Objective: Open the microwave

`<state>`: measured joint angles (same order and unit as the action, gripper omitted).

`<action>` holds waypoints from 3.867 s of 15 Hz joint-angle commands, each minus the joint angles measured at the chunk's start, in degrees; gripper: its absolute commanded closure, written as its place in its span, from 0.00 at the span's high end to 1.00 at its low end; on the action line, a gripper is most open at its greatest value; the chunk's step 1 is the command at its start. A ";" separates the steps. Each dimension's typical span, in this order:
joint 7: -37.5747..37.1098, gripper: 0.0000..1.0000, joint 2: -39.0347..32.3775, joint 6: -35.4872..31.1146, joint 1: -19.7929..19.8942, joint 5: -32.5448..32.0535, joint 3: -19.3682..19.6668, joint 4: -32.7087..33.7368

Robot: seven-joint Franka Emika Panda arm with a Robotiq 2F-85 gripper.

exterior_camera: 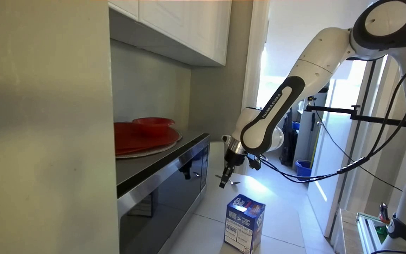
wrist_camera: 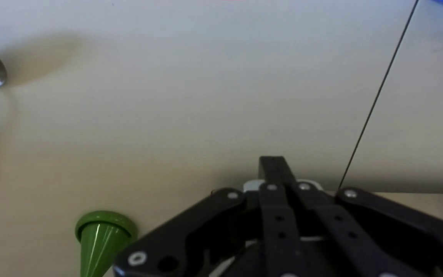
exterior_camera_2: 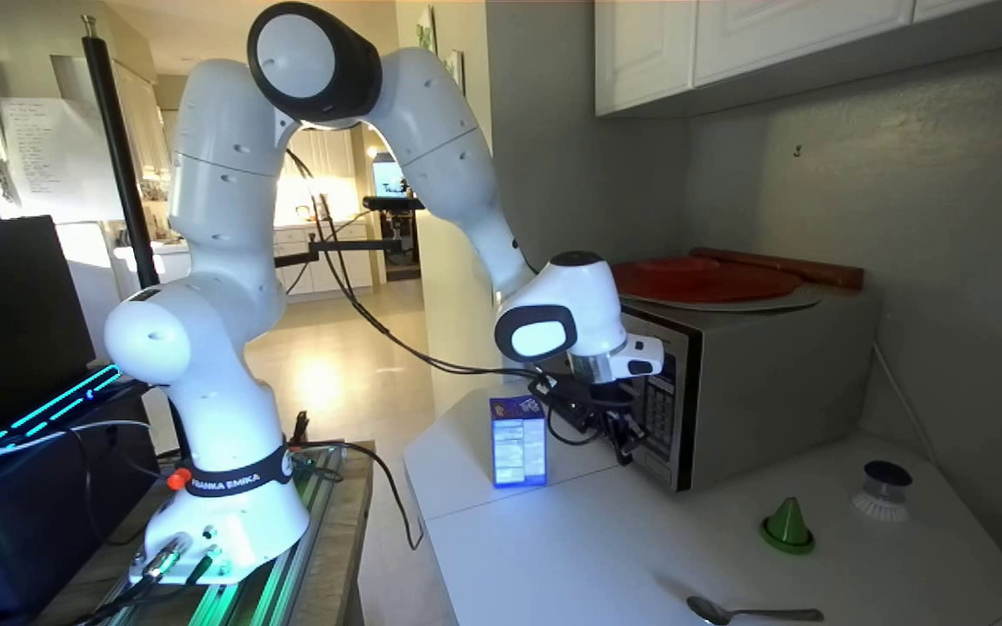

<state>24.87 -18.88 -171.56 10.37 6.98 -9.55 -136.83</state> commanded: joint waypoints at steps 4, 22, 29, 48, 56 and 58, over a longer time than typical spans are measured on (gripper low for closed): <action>1.81 0.00 -6.79 -5.48 5.53 -2.44 -5.28 3.44; -4.90 0.00 -17.37 -18.24 4.50 -17.02 -2.31 10.00; -6.48 0.00 -17.07 -20.13 4.71 -17.95 -3.09 9.37; -8.52 0.00 -19.01 -31.36 0.53 -21.12 -0.31 11.87; -11.16 0.00 -16.55 -27.14 1.73 -21.94 0.29 7.00; -12.84 0.25 -13.74 -24.56 4.27 -23.61 -2.34 3.73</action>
<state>16.33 -36.87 -199.11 11.63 -12.55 -8.29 -129.69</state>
